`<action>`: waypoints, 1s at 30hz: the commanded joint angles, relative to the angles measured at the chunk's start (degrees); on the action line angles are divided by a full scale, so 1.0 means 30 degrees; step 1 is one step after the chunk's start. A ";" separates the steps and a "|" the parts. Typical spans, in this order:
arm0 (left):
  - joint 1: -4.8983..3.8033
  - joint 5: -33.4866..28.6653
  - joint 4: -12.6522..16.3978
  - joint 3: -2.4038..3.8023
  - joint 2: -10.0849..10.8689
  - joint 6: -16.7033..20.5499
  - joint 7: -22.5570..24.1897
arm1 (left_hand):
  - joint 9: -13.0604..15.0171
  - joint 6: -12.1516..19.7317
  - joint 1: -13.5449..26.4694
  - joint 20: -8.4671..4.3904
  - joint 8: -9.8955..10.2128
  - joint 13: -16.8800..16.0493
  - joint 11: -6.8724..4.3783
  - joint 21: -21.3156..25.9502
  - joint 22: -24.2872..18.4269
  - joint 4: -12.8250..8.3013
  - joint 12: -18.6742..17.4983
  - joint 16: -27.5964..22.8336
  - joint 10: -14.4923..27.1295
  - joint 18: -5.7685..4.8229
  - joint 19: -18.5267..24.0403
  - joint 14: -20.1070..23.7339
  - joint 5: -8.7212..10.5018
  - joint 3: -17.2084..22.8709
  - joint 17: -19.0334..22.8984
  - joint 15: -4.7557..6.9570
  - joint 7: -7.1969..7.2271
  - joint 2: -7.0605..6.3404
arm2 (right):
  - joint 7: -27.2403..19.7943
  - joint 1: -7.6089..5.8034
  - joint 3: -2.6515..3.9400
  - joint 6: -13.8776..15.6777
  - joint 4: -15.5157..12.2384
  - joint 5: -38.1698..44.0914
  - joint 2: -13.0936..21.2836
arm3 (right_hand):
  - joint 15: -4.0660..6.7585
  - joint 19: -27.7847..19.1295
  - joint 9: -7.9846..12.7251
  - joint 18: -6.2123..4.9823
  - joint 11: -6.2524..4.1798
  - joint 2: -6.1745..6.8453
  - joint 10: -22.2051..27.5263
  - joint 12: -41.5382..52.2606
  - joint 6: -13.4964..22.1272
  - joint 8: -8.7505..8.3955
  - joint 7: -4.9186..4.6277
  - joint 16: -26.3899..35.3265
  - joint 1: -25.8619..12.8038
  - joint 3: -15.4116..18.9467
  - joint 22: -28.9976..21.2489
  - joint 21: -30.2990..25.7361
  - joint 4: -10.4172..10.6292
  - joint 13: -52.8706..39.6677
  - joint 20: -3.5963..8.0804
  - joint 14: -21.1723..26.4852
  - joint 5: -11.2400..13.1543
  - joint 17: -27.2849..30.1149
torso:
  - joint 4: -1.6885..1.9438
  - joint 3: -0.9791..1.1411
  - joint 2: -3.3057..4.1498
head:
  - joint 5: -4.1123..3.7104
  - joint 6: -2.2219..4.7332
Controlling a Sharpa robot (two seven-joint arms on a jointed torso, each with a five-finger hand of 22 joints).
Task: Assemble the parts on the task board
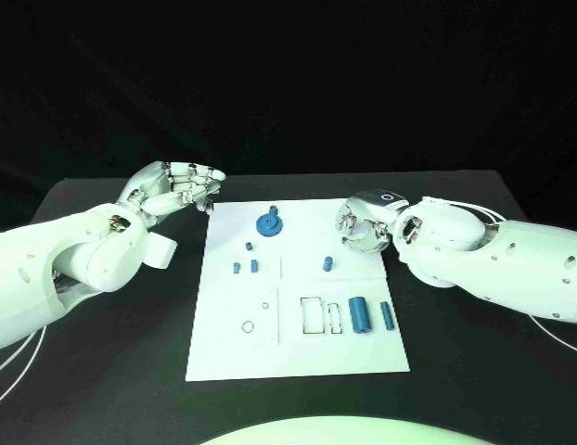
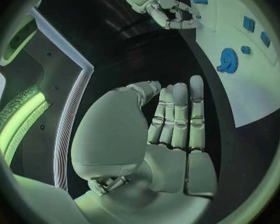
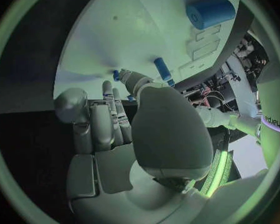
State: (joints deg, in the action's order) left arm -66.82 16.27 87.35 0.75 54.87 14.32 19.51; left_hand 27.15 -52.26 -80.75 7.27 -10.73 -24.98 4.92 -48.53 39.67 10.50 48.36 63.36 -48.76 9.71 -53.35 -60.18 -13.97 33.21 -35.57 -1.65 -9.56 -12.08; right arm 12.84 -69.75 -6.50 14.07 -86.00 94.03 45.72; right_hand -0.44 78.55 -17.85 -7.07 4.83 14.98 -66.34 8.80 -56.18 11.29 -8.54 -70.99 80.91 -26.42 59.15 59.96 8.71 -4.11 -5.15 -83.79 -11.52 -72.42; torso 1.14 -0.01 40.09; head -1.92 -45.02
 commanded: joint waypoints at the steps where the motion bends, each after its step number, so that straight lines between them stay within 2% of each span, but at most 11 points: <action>1: -0.0005 -0.0127 0.0065 0.0016 0.0020 0.0032 0.0160 | -0.0005 0.0098 -0.0016 0.0046 0.0076 0.0023 0.0153 0.0112 -0.0033 0.0037 -0.0128 -0.0092 -0.0021 0.0259 -0.0108 0.0124 -0.0061 -0.0106 0.0026 -0.0008 -0.0002 -0.0008 | 0.0456 0.0084 -0.0013 -0.1004 0.0039 0.0497 -0.0058 | 0.0156 0.0438 -0.0098 0.0442 -0.0117 -0.0311 -0.0317 0.0107 -0.0333 0.0176 0.0142 -0.0522 0.0044 -0.0371 0.1162 0.1165 0.0072 -0.0027 0.0072 -0.1420 0.0025 -0.0309 | -0.0002 0.0000 0.0005 | 0.0063 -0.0039; 4: -0.0005 0.0045 0.0050 0.0015 0.0033 -0.0006 0.0082 | -0.0008 0.0115 -0.0023 0.0050 0.0085 0.0046 0.0158 0.0129 -0.0047 0.0042 -0.0138 -0.0105 -0.0022 0.0262 -0.0123 0.0112 -0.0068 -0.0099 0.0032 -0.0012 -0.0010 0.0034 | 0.0524 0.0127 -0.0016 -0.1188 0.0096 0.0461 -0.0124 | 0.0247 0.0580 -0.0200 0.0522 -0.0245 -0.0423 -0.0583 0.0124 -0.0610 0.0327 0.0271 -0.0765 0.0057 -0.0634 0.1683 0.1669 0.0093 -0.0047 0.0142 -0.1425 0.0028 -0.0407 | -0.0016 -0.0001 -0.0011 | 0.0058 -0.0011; 11: -0.0006 0.0199 0.0082 0.0014 0.0041 -0.0086 0.0023 | -0.0014 0.0146 -0.0017 0.0053 0.0101 0.0063 0.0165 0.0137 -0.0056 0.0042 -0.0143 -0.0108 -0.0024 0.0264 -0.0143 0.0091 -0.0063 -0.0113 0.0034 -0.0014 -0.0021 0.0033 | 0.0740 0.0236 -0.0025 -0.1432 0.0378 0.0493 -0.0319 | 0.0282 0.0652 -0.0265 0.0579 -0.0280 -0.0446 -0.0723 0.0076 -0.0710 0.0384 0.0301 -0.0877 0.0017 -0.0813 0.2039 0.2004 0.0109 -0.0047 0.0184 -0.1407 0.0034 -0.0408 | -0.0012 -0.0020 -0.0020 | 0.0060 -0.0032; 21: -0.0006 0.0233 0.0122 0.0014 0.0053 -0.0118 -0.0006 | -0.0018 0.0167 -0.0004 0.0056 0.0112 0.0078 0.0173 0.0147 -0.0065 0.0050 -0.0150 -0.0115 -0.0022 0.0264 -0.0155 0.0081 -0.0059 -0.0128 0.0036 -0.0019 -0.0029 0.0032 | 0.0471 0.0493 -0.0047 -0.1328 0.0439 0.0170 -0.0566 | 0.0323 0.0790 -0.0439 0.0696 -0.0316 -0.0532 -0.1115 0.0028 -0.0976 0.0561 0.0333 -0.1170 -0.0078 -0.1131 0.2766 0.2676 0.0084 -0.0079 0.0222 -0.1376 0.0061 -0.0472 | -0.0032 0.0022 0.0001 | 0.0076 -0.0045; 23: -0.0007 0.0230 0.0122 0.0014 0.0056 -0.0118 -0.0003 | -0.0020 0.0181 0.0021 0.0062 0.0119 0.0092 0.0181 0.0160 -0.0075 0.0069 -0.0156 -0.0123 -0.0022 0.0263 -0.0164 0.0073 -0.0053 -0.0142 0.0040 -0.0025 -0.0037 0.0040 | 0.0413 0.0532 -0.0049 -0.1405 0.0417 -0.0085 -0.0611 | 0.0348 0.0803 -0.0539 0.0721 -0.0365 -0.0683 -0.1288 -0.0016 -0.1137 0.0678 0.0411 -0.1313 -0.0471 -0.1154 0.2962 0.2846 0.0368 -0.0092 0.0226 -0.1367 0.0074 -0.0514 | -0.0027 0.0035 0.0000 | 0.0066 -0.0072; 26: -0.0007 0.0226 0.0128 0.0014 0.0075 -0.0119 -0.0009 | -0.0020 0.0218 0.0269 0.0105 0.0132 0.0169 0.0215 0.0282 -0.0167 0.0260 -0.0160 -0.0167 -0.0038 0.0258 -0.0208 0.0027 0.0022 -0.0336 0.0053 -0.0069 -0.0059 0.0038 | 0.0408 0.0586 -0.0056 -0.1617 0.0391 -0.0330 -0.0682 | 0.0410 0.0848 -0.0633 0.0749 -0.0429 -0.0769 -0.1452 -0.0051 -0.1302 0.0800 0.0486 -0.1423 -0.0494 -0.1228 0.3173 0.3036 0.0378 -0.0112 0.0252 -0.1362 0.0071 -0.0554 | -0.0022 0.0036 0.0006 | 0.0069 -0.0082; 30: -0.0007 0.0223 0.0142 0.0014 0.0093 -0.0131 -0.0003 | -0.0019 0.0219 0.0267 0.0107 0.0131 0.0175 0.0213 0.0293 -0.0175 0.0258 -0.0159 -0.0170 -0.0038 0.0259 -0.0212 0.0024 0.0020 -0.0348 0.0054 -0.0070 -0.0054 0.0038 | 0.0539 0.0667 -0.0065 -0.1749 0.0352 -0.0272 -0.0711 | 0.0640 0.0931 -0.0946 0.0806 -0.0653 -0.1156 -0.2074 -0.0114 -0.1791 0.1197 0.0676 -0.1572 0.0048 -0.1639 0.3607 0.3420 -0.0149 -0.0205 0.0363 -0.1313 0.0055 -0.0533 | -0.0027 0.0023 0.0000 | 0.0062 -0.0106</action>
State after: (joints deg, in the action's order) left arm -66.82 16.60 87.57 0.75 55.15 14.34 19.23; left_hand 27.13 -51.91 -80.44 7.47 -10.53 -24.53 5.12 -47.86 39.20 11.31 48.10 63.00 -48.96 9.71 -53.55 -60.19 -13.97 32.41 -35.45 -1.65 -9.82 -11.78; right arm 14.62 -68.77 -5.99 12.31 -84.69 94.53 43.86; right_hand 1.05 80.96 -20.57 -5.28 3.36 12.06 -71.87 8.74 -61.32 14.77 -6.44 -75.53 80.37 -31.21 69.91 70.08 8.42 -4.42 -4.10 -84.03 -11.43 -74.04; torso 1.05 0.08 40.09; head -1.71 -45.27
